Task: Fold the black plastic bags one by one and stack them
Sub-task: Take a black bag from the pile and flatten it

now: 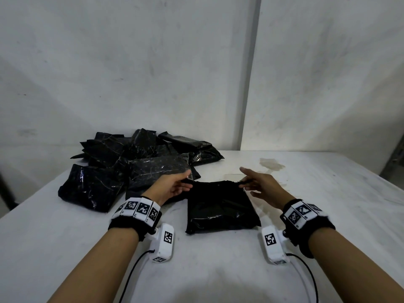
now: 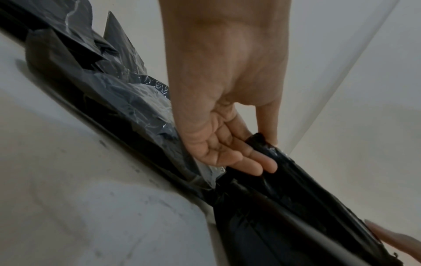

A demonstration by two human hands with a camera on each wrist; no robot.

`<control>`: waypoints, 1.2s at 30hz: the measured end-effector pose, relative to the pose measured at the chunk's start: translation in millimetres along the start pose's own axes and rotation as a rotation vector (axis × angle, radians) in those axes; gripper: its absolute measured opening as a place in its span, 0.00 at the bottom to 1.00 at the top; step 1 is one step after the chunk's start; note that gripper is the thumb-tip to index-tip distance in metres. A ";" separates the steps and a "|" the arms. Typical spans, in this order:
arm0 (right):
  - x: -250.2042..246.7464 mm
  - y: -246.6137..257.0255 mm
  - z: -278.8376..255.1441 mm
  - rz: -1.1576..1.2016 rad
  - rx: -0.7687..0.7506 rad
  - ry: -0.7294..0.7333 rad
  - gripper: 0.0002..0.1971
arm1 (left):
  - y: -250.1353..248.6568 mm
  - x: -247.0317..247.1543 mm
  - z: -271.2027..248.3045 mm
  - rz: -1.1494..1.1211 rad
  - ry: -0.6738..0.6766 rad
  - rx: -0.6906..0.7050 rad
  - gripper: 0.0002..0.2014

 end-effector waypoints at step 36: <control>-2.1 -6.0 -5.0 -0.115 -0.104 0.155 0.06 | 18.4 -1.8 -12.0 0.227 0.135 -0.072 0.14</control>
Point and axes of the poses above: each hand's wrist, its own z-axis towards the middle knuckle, its own x-axis out of the palm, y = z × x, the point moved 8 cm from there along z, towards the middle knuckle, and after that the axes turned 15 degrees about -y, right-handed, at the moved point
